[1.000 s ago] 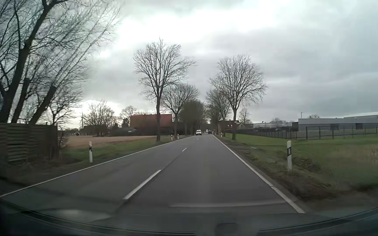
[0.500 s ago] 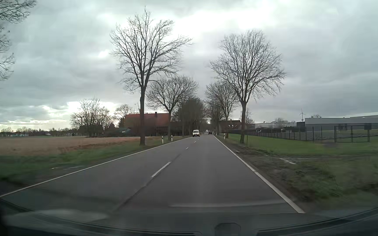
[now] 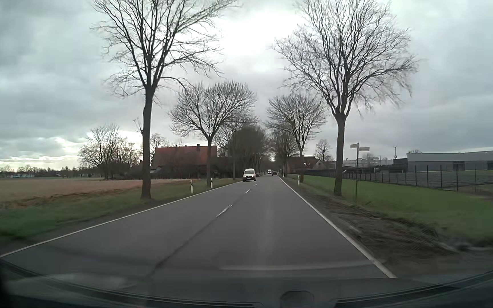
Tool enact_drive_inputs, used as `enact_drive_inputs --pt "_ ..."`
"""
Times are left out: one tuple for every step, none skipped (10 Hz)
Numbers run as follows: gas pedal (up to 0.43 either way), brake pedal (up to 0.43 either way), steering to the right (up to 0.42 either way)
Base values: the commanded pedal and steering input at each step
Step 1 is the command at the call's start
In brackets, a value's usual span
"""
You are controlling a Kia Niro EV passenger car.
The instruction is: Follow the waypoints while adhering to traffic rules and regulations
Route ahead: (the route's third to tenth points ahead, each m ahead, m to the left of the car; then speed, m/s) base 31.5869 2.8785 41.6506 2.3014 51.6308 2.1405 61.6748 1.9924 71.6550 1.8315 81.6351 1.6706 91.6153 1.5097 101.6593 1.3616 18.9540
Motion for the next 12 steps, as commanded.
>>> enact_drive_inputs --pt "0.189 0.000 0.003" --pt "0.189 0.000 0.003" --pt "0.189 0.000 0.003" --pt "0.189 0.000 0.003" --pt "0.189 0.000 0.003" --pt "0.189 0.000 0.003" --pt "0.189 0.000 0.003" --pt "0.189 0.000 0.003" --pt "0.189 0.000 0.003" --pt "0.189 0.000 0.003" --pt "0.189 0.000 0.003" --pt "0.189 0.000 0.003"
